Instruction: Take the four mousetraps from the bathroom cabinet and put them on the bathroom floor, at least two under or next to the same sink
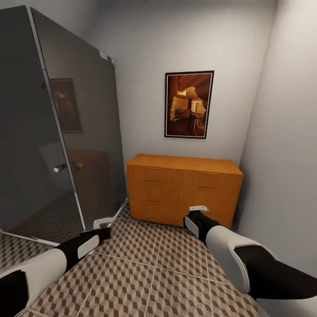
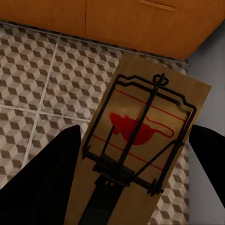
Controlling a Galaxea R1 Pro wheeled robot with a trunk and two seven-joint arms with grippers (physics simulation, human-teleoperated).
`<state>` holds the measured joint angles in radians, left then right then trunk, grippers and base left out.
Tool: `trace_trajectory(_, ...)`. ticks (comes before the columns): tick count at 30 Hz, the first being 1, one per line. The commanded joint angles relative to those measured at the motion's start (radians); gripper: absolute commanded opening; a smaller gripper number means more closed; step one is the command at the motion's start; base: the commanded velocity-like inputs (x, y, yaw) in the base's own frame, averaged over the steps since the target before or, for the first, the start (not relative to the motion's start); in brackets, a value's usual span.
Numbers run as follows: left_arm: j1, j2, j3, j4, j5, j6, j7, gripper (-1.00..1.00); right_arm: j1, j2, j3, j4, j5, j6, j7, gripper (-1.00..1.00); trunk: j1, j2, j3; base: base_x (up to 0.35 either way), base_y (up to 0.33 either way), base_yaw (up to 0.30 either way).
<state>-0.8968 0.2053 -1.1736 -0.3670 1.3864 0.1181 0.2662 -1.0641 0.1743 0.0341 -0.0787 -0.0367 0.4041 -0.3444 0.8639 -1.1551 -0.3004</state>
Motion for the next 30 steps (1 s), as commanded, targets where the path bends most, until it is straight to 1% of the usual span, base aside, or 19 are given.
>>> trace_trajectory(1, 0.01, 0.0, -0.006, 0.002, 0.0, -0.011, 0.007, -1.0, 0.0, 0.0, 0.004, 0.006, -0.003, 0.006, -0.005, -1.0, 0.0, -0.001, -0.001, 0.0, 0.0, 0.257)
trace_trajectory(8, 0.047, -0.007, -0.007, 0.012, 0.002, -0.05, 0.009, -1.0, 0.0, 0.0, 0.004, 0.025, -0.003, 0.007, -0.005, -1.0, 0.0, -0.001, 0.004, 0.0, 0.0, 0.257)
trace_trajectory(12, 0.06, -0.005, -0.005, 0.022, 0.003, -0.102, 0.008, -1.0, 0.0, 0.0, 0.004, 0.028, -0.002, 0.009, -0.005, -1.0, 0.0, -0.001, 0.006, 0.0, 0.0, 0.264)
trace_trajectory(17, 0.062, -0.003, -0.005, 0.035, 0.002, -0.108, 0.007, -1.0, 0.0, 0.0, 0.004, 0.032, -0.002, 0.007, -0.001, -1.0, 0.0, -0.001, 0.006, 0.0, 0.0, 0.268)
trace_trajectory(24, 0.062, -0.003, 0.006, 0.036, 0.002, -0.106, 0.005, -1.0, 0.0, 0.0, 0.004, 0.033, -0.002, 0.006, 0.005, -1.0, 0.0, -0.001, 0.009, 0.0, 0.0, 0.269)
trace_trajectory(30, 0.062, -0.003, 0.007, 0.036, 0.002, -0.105, 0.009, -1.0, 0.0, 0.0, 0.004, 0.033, -0.002, 0.006, -0.002, -1.0, 0.0, -0.001, 0.013, 0.0, 0.0, 0.268)
